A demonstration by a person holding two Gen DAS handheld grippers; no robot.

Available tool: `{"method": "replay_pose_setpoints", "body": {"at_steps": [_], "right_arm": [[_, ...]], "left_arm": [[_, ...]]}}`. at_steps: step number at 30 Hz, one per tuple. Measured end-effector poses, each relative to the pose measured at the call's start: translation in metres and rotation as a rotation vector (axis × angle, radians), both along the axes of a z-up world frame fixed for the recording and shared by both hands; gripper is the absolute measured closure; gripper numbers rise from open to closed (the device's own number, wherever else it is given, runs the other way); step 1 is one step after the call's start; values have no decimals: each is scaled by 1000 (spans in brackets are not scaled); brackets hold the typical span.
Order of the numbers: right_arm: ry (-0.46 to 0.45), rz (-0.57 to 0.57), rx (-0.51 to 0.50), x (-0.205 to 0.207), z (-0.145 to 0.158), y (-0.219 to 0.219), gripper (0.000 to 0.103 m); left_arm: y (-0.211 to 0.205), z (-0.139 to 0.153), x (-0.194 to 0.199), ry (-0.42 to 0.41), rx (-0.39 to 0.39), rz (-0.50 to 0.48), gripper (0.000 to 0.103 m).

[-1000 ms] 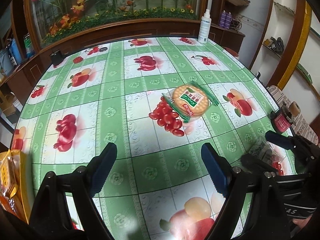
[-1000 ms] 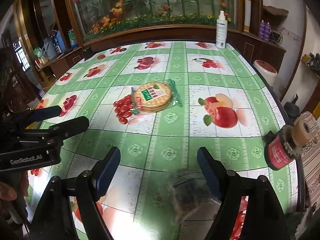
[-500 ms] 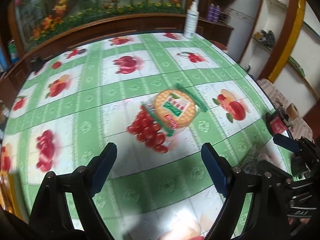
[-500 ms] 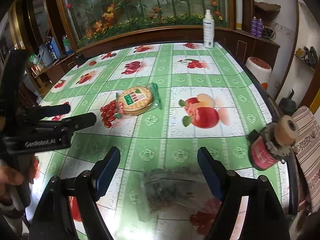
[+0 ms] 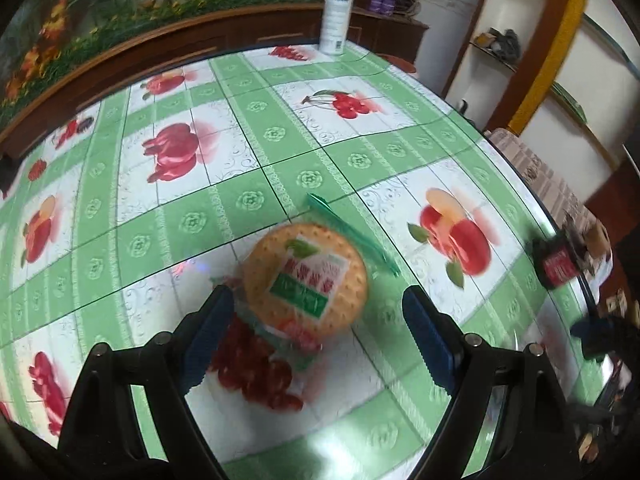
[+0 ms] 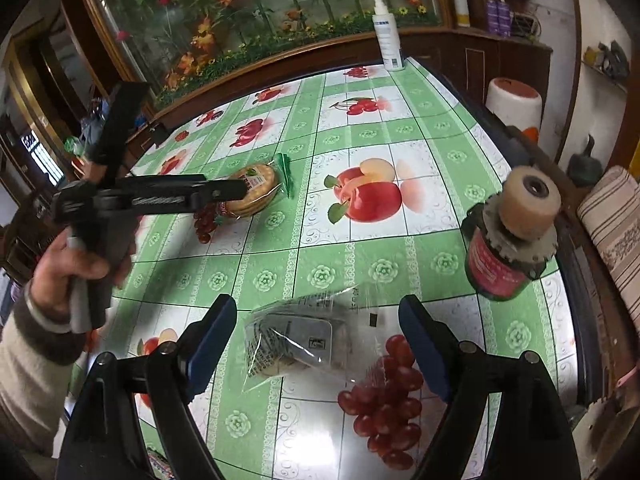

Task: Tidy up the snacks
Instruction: 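Grasp the round biscuit pack with the left tool while the right tool grasps the clear bag, then lift both held packs and carry them over the white box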

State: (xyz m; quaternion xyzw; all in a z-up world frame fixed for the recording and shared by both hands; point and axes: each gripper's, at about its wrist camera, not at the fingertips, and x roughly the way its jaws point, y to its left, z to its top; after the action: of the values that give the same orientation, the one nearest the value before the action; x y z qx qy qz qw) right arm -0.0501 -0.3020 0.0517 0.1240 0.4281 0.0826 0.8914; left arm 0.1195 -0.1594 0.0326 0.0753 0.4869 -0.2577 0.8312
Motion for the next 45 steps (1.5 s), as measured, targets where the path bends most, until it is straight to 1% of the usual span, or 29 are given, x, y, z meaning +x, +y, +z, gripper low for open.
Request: {"method": "replay_pose_setpoints", "body": {"at_steps": [2, 5, 8, 9, 10, 12, 14, 17, 18, 19, 20, 24, 27, 29, 30, 31, 34, 36, 39, 41, 42, 43, 45], "right_arm": [[1, -6, 20, -1, -1, -1, 18], [16, 10, 22, -1, -5, 5, 17], [34, 21, 16, -1, -12, 12, 17], [40, 27, 15, 0, -15, 15, 17], [45, 31, 10, 0, -17, 17, 17], [61, 40, -16, 4, -24, 22, 16], [77, 41, -39, 8, -29, 25, 15], [83, 43, -47, 10, -33, 27, 11], [89, 43, -56, 11, -35, 28, 5], [99, 45, -67, 12, -37, 29, 3], [105, 49, -73, 13, -39, 30, 3], [92, 42, -74, 14, -38, 30, 3], [98, 49, -95, 16, -40, 34, 3], [99, 52, -106, 16, -40, 35, 3], [99, 52, -105, 16, -40, 35, 3], [98, 51, -105, 16, -40, 35, 3], [96, 49, -108, 17, -40, 35, 2], [93, 49, -117, 18, -41, 36, 2], [79, 55, -126, 17, -41, 38, 3], [64, 55, -122, 17, -43, 37, 4], [58, 57, -120, 17, -43, 37, 6], [49, 62, -130, 16, -43, 38, 8], [41, 64, -145, 15, -44, 40, 9]], "left_arm": [[-3, -5, 7, 20, -17, 17, 17], [-12, -7, 12, -10, 27, 23, 17], [-24, -9, 12, -33, 73, -21, 16], [-29, -11, 11, -47, 99, -41, 14], [-30, -11, 11, -53, 106, -50, 13], [-32, -13, 13, -56, 120, -52, 13], [-33, -14, 17, -76, 146, -37, 13], [-34, -16, 19, -87, 155, -47, 13], [-36, -17, 19, -93, 162, -60, 13], [-37, -17, 18, -102, 171, -72, 13], [-36, -18, 20, -106, 170, -74, 13], [-30, -14, 30, -92, 120, -69, 13], [-27, -8, 35, -116, 113, -44, 13], [-24, -2, 37, -118, 74, -36, 13], [-24, -2, 38, -111, 68, -41, 13], [-27, -5, 40, -102, 82, -50, 13], [-34, -16, 40, -111, 138, -71, 12], [-32, -18, 41, -117, 123, -67, 11], [-25, -22, 41, -107, 72, -58, 11], [-24, -25, 40, -107, 75, -67, 11], [-23, -25, 39, -103, 73, -67, 11], [-21, -25, 38, -94, 70, -68, 12], [-19, -24, 31, -103, 81, -76, 17]]}}
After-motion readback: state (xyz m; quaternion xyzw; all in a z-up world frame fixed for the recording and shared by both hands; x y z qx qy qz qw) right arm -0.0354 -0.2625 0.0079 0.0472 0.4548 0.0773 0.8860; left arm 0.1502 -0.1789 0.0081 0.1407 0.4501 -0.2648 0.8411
